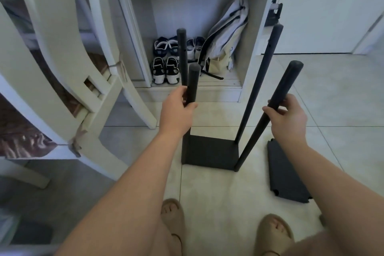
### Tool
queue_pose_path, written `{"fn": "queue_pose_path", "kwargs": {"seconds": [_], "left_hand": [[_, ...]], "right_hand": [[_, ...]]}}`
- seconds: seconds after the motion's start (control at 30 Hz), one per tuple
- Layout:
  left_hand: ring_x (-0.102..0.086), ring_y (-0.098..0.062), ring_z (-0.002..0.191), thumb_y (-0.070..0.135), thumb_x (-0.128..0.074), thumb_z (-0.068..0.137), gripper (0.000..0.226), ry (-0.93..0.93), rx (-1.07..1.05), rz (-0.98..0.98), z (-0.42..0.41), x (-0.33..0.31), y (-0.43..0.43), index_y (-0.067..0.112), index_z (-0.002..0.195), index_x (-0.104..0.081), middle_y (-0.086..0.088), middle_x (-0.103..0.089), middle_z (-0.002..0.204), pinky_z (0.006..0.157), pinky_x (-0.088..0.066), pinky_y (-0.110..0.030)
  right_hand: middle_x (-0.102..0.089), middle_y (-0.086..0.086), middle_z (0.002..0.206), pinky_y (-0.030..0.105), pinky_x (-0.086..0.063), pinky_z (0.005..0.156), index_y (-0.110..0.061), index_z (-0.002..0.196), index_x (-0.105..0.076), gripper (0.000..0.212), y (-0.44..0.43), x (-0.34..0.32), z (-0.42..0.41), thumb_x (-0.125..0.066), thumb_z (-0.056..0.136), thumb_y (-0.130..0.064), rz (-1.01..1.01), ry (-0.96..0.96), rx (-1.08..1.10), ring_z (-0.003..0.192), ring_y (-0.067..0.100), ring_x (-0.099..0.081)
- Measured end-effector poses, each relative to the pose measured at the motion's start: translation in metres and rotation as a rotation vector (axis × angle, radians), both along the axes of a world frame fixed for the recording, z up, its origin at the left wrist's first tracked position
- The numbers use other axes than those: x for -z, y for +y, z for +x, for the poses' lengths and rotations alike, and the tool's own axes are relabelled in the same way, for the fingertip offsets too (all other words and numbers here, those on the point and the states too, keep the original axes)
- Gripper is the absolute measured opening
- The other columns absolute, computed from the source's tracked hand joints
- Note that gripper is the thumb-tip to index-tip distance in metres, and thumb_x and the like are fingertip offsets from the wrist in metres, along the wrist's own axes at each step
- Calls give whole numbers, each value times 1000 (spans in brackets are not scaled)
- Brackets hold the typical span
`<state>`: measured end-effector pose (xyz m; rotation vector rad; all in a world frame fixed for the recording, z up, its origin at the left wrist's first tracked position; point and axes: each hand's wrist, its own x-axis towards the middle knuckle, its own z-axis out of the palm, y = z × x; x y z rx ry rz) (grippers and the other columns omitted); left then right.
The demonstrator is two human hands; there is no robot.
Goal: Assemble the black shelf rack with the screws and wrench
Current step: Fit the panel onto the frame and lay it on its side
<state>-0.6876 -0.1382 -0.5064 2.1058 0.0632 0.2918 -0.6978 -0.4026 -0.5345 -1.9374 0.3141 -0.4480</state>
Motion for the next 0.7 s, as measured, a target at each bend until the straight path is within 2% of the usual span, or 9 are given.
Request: {"fn": "queue_pose_path", "kwargs": {"seconds": [0.13, 0.2, 0.37, 0.43, 0.5, 0.6, 0.7], "left_hand": [[-65, -13, 101, 16, -71, 90, 32, -24, -39, -9, -3, 0, -4, 22, 120, -63, 9, -68, 110, 92, -56, -39], [-65, -12, 99, 17, -71, 90, 31, -35, -52, -13, -5, 0, -5, 25, 119, -63, 11, -68, 107, 91, -57, -39], [-66, -14, 102, 17, -70, 90, 35, -28, -90, -39, -6, 0, -1, 23, 124, -63, 9, -68, 110, 92, -57, -40], [-66, -12, 101, 17, -70, 91, 33, -29, -107, -62, -8, 1, 1, 23, 122, -63, 10, -68, 109, 92, -58, -40], [-65, -11, 101, 19, -69, 92, 29, -7, -115, -84, -10, 2, 3, 23, 120, -62, 11, -67, 108, 92, -57, -38], [-63, -17, 109, 26, -68, 93, 39, 169, -108, -112, -15, 4, 3, 20, 130, -56, 6, -64, 119, 93, -54, -37], [-56, -25, 116, 33, -69, 92, 65, 542, -83, -72, -26, 9, -1, 13, 146, -39, -6, -55, 138, 86, -44, -34]], "right_hand": [[-68, -11, 106, 31, -55, 82, -26, 115, -60, 28, -7, 0, -3, -72, 93, -13, 31, -5, 27, 97, 2, -67], [-69, -7, 109, 28, -54, 83, -24, 119, -61, 28, -11, 0, -4, -71, 94, -15, 40, -7, 36, 98, 4, -67], [-67, -7, 109, 15, -44, 71, -27, 117, -59, 23, -13, -1, -8, -67, 97, -21, 10, 31, 30, 95, 7, -64], [-65, -9, 106, 17, -45, 72, -30, 114, -57, 22, -12, -1, -9, -66, 98, -20, 4, 45, 22, 96, 9, -64], [-63, -11, 106, 24, -49, 79, -31, 114, -55, 22, -12, -1, -10, -64, 98, -19, 5, 67, 11, 98, 10, -63], [-63, -9, 111, 34, -51, 91, -25, 128, -54, 31, -12, 0, -14, -63, 98, -20, 13, 125, -15, 104, 13, -62], [-61, -1, 130, 37, -50, 97, -21, 144, -46, 48, -16, 2, -21, -63, 99, -22, 6, 208, -60, 121, 21, -59]]}}
